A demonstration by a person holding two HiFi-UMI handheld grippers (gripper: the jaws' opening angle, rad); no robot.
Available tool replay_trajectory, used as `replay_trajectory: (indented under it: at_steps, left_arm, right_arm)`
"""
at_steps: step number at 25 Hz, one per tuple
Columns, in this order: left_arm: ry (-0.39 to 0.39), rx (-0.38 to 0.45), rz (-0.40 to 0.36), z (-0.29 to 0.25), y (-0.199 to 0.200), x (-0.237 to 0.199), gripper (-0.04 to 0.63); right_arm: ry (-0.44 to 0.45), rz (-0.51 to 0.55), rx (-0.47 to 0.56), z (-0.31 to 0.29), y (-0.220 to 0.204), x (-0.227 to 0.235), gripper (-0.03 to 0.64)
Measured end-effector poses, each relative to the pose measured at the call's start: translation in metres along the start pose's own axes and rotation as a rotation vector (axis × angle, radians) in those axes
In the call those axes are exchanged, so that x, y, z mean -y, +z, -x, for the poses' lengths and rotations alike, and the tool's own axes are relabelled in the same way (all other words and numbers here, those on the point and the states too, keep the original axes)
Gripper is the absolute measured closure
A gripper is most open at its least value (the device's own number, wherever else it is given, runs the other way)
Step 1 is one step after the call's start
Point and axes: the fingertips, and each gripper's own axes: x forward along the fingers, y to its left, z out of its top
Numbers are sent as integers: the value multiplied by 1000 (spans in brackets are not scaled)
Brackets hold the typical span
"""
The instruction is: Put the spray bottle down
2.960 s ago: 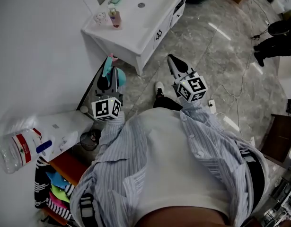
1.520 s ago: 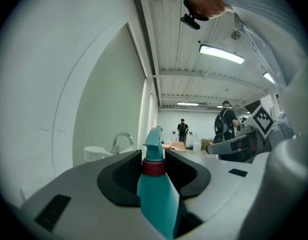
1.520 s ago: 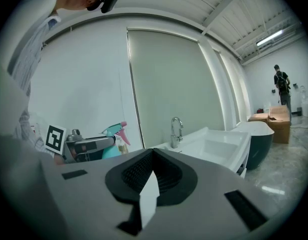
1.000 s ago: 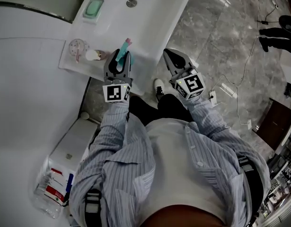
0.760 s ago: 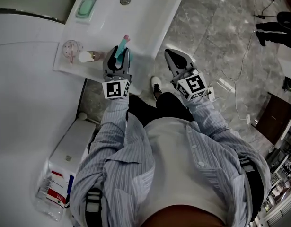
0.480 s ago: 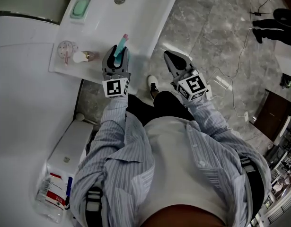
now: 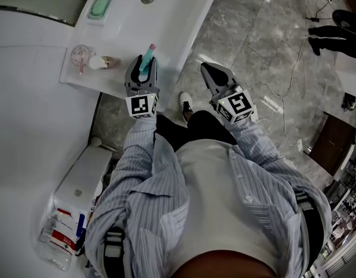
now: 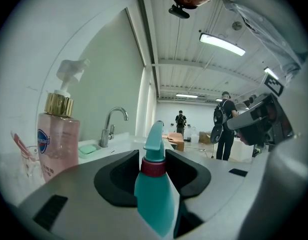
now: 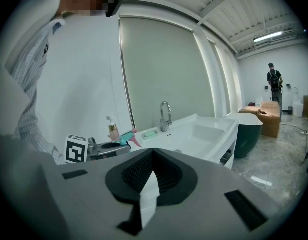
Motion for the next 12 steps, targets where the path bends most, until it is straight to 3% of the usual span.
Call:
replay_trajectory:
  at_steps: [12]
  left_arm:
    - [2,-29,8,12,-8,-1,424]
  right_arm:
    - [2,25,5,16,3,-7,601]
